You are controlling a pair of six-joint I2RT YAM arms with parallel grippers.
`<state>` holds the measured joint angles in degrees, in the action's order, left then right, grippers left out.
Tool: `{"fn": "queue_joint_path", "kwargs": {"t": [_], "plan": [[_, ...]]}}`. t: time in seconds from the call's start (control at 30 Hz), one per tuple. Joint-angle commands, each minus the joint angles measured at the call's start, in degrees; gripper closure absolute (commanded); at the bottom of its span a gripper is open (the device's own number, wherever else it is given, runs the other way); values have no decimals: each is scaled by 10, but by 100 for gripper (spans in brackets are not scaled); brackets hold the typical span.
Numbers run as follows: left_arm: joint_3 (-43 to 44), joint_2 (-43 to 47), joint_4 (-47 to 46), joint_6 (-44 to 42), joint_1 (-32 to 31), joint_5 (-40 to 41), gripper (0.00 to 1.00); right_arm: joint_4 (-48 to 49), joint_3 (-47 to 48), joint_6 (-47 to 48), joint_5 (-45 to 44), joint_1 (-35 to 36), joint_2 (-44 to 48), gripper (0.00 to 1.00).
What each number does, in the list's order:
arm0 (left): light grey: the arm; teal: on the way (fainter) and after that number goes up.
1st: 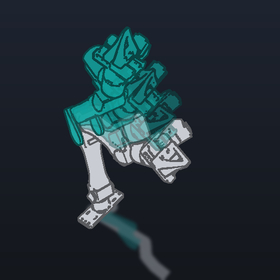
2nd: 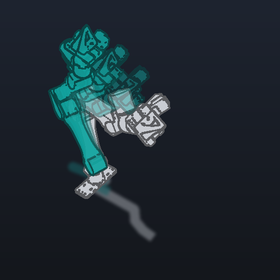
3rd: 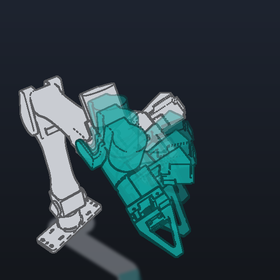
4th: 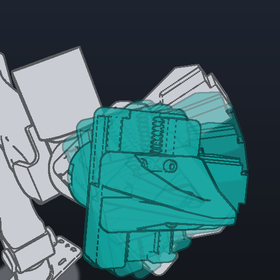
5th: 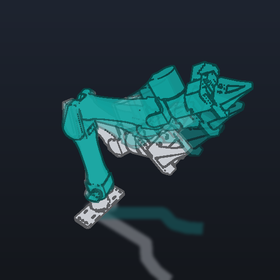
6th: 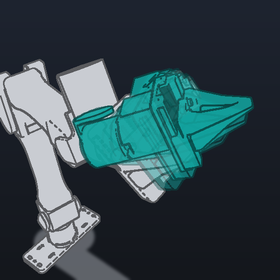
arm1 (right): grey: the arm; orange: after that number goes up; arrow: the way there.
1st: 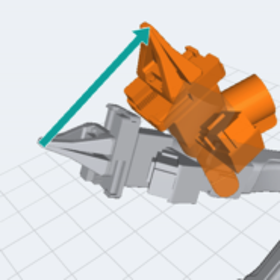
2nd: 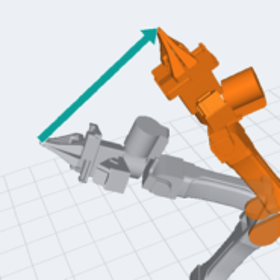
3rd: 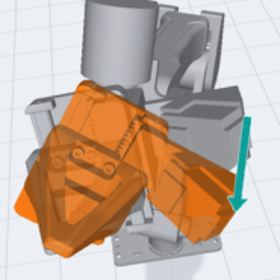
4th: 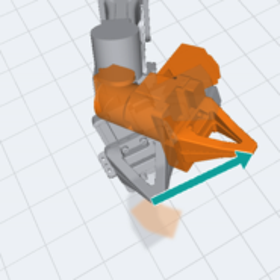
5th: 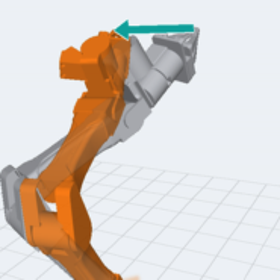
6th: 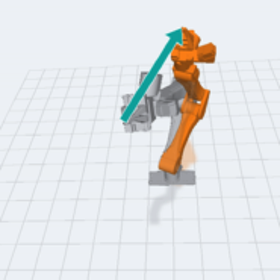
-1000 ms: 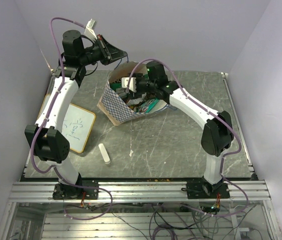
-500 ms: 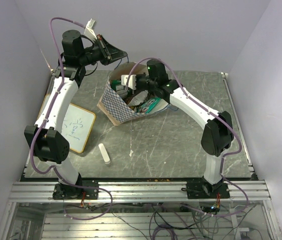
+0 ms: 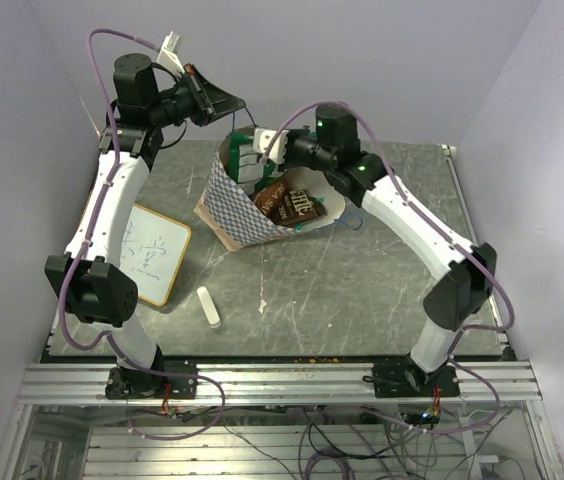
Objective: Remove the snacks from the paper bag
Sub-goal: Take out the snack from the paper bag, then place the snack at the center of the board.
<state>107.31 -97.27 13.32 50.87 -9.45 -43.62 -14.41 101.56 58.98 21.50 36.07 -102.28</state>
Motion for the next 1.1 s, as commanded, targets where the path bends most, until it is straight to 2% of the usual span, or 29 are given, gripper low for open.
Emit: {"fn": "queue_joint_path", "kwargs": {"t": [0.0, 0.3, 0.5, 0.67, 0.77, 0.87, 0.97, 1.07], "plan": [[34, 26, 8, -15, 12, 8, 93, 11, 30, -31, -54, 5, 80, 100], [30, 28, 26, -19, 16, 23, 93, -74, 43, -147, -154, 6, 227, 100], [39, 33, 58, -39, 17, 34, 93, -104, 12, -206, -300, 6, 316, 100], [36, 36, 75, -52, 18, 29, 93, -93, -29, -175, -446, 5, 347, 100], [53, 29, 113, -80, 23, 27, 93, -57, -71, -125, -509, -6, 351, 100], [37, 32, 103, -68, 23, 27, 93, -14, -132, -102, -492, -68, 341, 100], [-19, 48, 36, -14, 23, 19, 93, 44, -191, -156, -412, -176, 327, 100], [-42, 55, 8, 0, 23, 20, 93, 135, -263, -182, -360, -237, 299, 100]]}}
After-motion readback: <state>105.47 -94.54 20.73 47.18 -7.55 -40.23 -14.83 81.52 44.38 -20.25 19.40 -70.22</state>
